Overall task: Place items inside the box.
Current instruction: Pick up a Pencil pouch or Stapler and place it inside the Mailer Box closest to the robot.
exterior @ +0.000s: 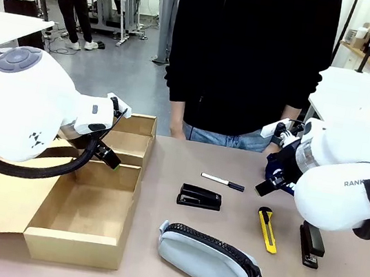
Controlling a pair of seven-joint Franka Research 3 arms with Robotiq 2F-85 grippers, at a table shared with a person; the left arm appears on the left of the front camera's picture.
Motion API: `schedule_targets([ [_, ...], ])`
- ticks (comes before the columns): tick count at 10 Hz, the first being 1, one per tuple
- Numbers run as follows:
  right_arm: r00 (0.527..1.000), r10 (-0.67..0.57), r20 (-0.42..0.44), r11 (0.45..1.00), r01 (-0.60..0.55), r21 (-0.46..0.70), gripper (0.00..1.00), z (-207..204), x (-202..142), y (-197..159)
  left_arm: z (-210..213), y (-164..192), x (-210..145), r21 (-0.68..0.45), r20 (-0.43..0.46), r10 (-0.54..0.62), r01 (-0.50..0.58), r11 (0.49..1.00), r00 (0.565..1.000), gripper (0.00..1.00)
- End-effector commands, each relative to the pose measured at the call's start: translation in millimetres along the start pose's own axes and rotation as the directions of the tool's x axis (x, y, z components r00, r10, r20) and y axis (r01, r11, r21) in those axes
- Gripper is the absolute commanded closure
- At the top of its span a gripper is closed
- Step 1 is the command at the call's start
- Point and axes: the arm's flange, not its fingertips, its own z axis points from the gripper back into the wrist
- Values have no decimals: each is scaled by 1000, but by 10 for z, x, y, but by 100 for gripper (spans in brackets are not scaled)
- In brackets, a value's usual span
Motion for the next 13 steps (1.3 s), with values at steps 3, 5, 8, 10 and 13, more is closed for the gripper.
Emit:
schedule_targets([
  [3,991,-132,26,985,128,117,0,851,-97,-325,861,205,-66,-216,-3,12,-13,976,1000,0],
  [5,912,-411,6,891,400,215,0,1618,-331,-612,1653,515,-257,-357,2,178,-166,919,984,0],
  [8,629,-773,82,590,667,455,0,2183,-1434,-1383,2108,1523,-1033,-637,46,581,-425,644,812,0],
  [10,377,-913,157,391,695,604,0,2296,-2343,-1705,1900,2137,-1805,-697,19,884,-628,346,466,0],
  [13,-42,-991,126,54,739,672,0,2087,-3297,-1841,1628,2368,-2521,-727,-47,987,-683,72,154,0],
])
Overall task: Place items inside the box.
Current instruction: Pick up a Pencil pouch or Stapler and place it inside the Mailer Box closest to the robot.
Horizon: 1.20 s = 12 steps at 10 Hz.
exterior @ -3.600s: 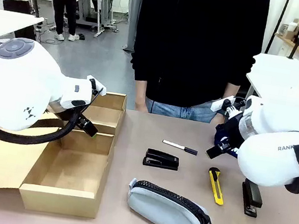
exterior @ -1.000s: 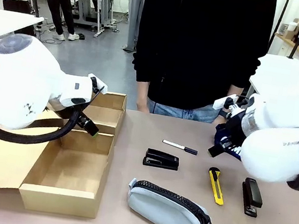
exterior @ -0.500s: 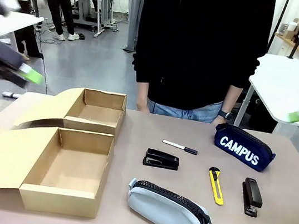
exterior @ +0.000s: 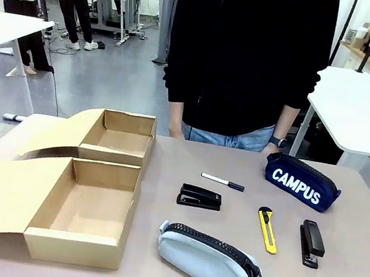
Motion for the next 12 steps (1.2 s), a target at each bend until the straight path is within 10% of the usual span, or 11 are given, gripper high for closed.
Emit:
schedule_targets([
  [1,992,-97,85,995,95,28,0,-416,-790,-513,-283,-91,-158,-100,167,107,-91,991,980,0],
  [2,990,-117,79,992,119,-29,0,-495,-801,-576,0,0,0,0,0,0,0,1000,1000,0],
  [3,994,-95,54,996,94,7,0,131,33,-318,0,0,0,0,0,0,0,1000,1000,0],
  [8,992,-121,46,993,122,-8,0,104,37,-310,0,0,0,0,0,0,0,1000,1000,0],
  [10,964,231,-129,971,-238,-36,0,-563,-78,88,0,0,0,0,0,0,0,1000,1000,0],
  [12,907,324,-268,941,-339,-8,0,-1046,-136,311,0,0,0,0,0,0,0,1000,1000,0],
])
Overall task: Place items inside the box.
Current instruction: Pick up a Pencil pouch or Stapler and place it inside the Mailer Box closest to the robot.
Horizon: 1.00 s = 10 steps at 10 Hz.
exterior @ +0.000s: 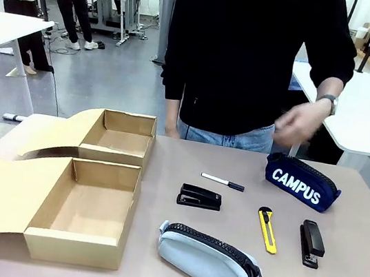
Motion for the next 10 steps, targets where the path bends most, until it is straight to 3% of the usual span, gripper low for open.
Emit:
schedule_targets([
  [1,1000,24,-6,1000,-24,11,0,-40,90,-193,13,12,18,-18,1,-25,25,1000,1000,0],
  [5,993,-73,93,997,74,-7,0,874,-522,-1158,13,12,18,-18,1,-25,25,1000,1000,0],
  [6,984,-111,141,994,111,11,0,950,-604,-1239,13,12,18,-18,1,-25,25,1000,1000,0],
  [10,986,-109,128,994,111,-12,0,785,-562,-1182,13,12,18,-18,1,-25,25,1000,1000,0],
])
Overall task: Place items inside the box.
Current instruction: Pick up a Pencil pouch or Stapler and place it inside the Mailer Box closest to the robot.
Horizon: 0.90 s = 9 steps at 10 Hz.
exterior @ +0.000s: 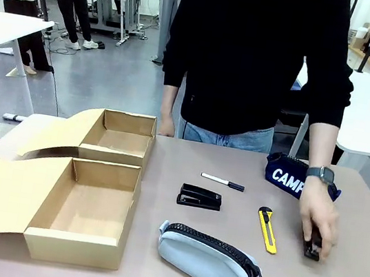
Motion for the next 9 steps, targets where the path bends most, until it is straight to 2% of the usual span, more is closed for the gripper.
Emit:
schedule_targets([
  [1,999,40,31,997,-39,-60,0,-221,40,194,3,18,14,-19,2,-23,23,1000,1000,0],
  [3,964,262,-53,960,-266,-86,0,-659,68,697,3,18,14,-19,2,-23,23,1000,1000,0],
  [4,923,364,-127,920,-377,-109,0,-1012,92,998,3,18,14,-19,2,-23,23,1000,1000,0],
  [5,882,430,-191,890,-450,-74,0,-1352,97,1233,3,18,14,-19,2,-23,23,1000,1000,0],
  [7,774,551,-311,813,-582,-10,0,-2046,-63,1671,3,18,14,-19,2,-23,23,1000,1000,0],
  [8,686,608,-400,765,-641,64,0,-2438,-226,1855,3,18,14,-19,2,-23,23,1000,1000,0],
  [9,642,627,-440,747,-656,108,0,-2723,-364,1966,3,18,14,-19,2,-23,23,1000,1000,0],
])
